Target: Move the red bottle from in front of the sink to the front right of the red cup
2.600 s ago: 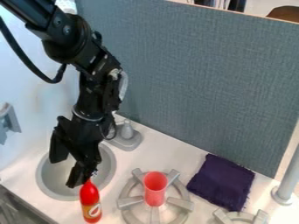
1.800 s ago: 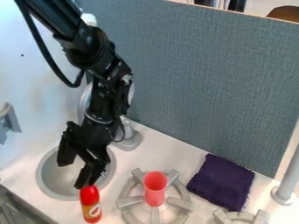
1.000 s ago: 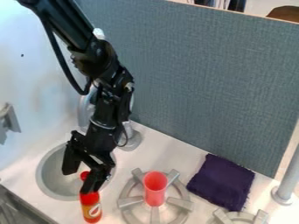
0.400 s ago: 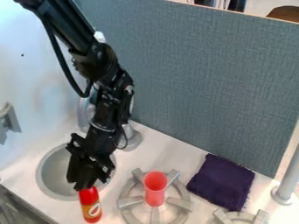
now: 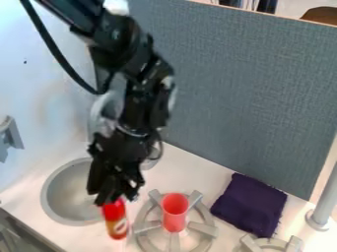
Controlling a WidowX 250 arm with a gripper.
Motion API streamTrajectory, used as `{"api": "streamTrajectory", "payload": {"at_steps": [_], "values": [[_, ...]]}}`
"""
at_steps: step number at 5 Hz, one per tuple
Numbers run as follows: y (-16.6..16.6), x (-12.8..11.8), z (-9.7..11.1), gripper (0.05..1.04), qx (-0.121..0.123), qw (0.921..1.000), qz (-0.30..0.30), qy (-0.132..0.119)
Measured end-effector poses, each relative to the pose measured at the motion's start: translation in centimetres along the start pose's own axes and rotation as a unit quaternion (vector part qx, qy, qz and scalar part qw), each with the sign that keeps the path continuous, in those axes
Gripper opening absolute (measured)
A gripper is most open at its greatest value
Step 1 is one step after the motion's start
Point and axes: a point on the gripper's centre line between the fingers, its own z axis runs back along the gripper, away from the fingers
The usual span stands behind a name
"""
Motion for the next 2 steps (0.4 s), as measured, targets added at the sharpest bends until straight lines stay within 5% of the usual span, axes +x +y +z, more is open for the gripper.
{"api": "streamTrajectory", "payload": {"at_steps": [2], "values": [[-3.9,2.1,2.5,0.336,0.014,0.9949,-0.09,-0.045]]}}
